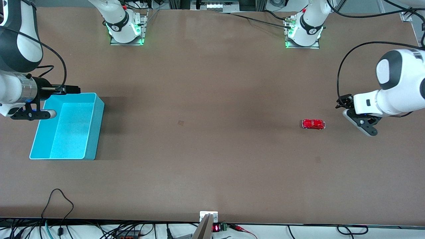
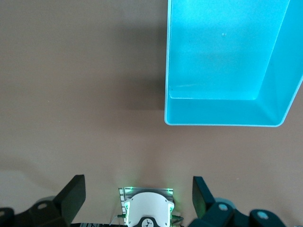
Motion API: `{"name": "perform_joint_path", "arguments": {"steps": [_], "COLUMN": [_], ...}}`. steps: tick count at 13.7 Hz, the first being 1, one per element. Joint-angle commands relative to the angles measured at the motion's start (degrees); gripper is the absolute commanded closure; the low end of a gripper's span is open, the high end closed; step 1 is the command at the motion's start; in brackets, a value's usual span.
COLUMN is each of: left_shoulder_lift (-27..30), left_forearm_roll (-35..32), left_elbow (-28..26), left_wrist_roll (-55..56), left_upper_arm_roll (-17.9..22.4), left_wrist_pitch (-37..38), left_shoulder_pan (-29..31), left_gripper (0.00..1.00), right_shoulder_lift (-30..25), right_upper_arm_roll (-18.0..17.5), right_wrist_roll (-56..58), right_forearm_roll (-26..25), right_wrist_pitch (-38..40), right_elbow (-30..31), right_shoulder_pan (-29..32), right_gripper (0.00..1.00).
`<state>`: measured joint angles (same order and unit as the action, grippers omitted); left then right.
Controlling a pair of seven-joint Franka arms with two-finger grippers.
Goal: Wind red beetle toy and store in blue box
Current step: 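Move the left gripper over the red toy car, then lower the open left gripper around the red car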
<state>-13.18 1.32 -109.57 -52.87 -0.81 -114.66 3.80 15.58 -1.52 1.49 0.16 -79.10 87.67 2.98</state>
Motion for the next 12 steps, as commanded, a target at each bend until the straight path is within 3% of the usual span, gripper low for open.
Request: {"name": "perform_joint_path", "arguments": {"steps": [1, 5, 12], "left_shoulder_lift": [0.79, -0.26, -4.57], "left_forearm_roll": [-1.83, -6.76, -6.68], "left_elbow": [-4.76, -10.04, -14.88], "left_wrist_roll": [-12.49, -21.03, -28.95], "left_upper_arm_roll": [-1.65, -4.20, -4.20], "left_wrist_pitch": [-6.61, -14.88, -26.21], "left_shoulder_pan": [-0.11, -0.02, 0.51], "left_gripper": [0.00, 0.00, 0.00], "right_shoulder_lift": [-0.28, -0.81, -1.34], "right_upper_arm_roll": [-0.15, -0.06, 0.73], "right_wrist_roll": [0.70, 0.53, 0.26], "right_forearm_roll": [-0.60, -0.24, -0.24], "right_wrist_pitch": [2.19, 8.79, 6.25], "right_elbow": [-0.49, -0.57, -2.68], "right_shoulder_pan": [0.19, 0.36, 2.12], "right_gripper": [0.00, 0.00, 0.00]}}
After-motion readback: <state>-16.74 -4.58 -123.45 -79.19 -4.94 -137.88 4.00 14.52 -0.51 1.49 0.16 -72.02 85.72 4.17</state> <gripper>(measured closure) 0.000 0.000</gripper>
